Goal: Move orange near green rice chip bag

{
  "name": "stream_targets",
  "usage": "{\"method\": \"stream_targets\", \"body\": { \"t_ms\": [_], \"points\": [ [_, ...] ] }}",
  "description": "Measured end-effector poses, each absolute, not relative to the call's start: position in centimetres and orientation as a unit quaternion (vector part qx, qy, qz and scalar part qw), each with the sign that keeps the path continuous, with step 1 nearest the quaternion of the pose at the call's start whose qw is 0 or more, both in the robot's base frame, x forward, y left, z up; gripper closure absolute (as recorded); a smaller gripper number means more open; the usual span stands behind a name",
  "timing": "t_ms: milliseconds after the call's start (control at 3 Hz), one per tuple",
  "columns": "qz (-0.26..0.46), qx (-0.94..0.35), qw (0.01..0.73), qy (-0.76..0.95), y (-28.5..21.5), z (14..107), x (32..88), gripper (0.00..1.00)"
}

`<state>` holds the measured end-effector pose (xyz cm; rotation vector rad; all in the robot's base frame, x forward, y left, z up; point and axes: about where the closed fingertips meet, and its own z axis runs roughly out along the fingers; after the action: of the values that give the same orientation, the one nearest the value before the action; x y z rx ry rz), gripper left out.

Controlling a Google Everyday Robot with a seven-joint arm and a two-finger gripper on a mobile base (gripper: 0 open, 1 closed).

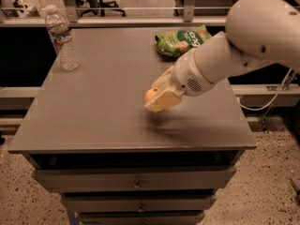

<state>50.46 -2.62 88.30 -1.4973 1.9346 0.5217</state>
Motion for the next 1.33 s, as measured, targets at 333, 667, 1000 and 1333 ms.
{"method": "stream_targets", "body": {
  "t_ms": [333,667,1000,1333],
  "points": [
    [0.116,-0.545,0.348,0.754,-9.8,94.3,54.0,1.0],
    [0.089,-0.535,0.378,0.751,-11.6,98.1,55.2,1.0],
    [0.087,-0.528,0.384,0.753,-11.7,97.9,55.2,1.0],
    [0.081,-0.506,0.413,0.753,-12.8,97.0,57.7,1.0]
  ]
}}
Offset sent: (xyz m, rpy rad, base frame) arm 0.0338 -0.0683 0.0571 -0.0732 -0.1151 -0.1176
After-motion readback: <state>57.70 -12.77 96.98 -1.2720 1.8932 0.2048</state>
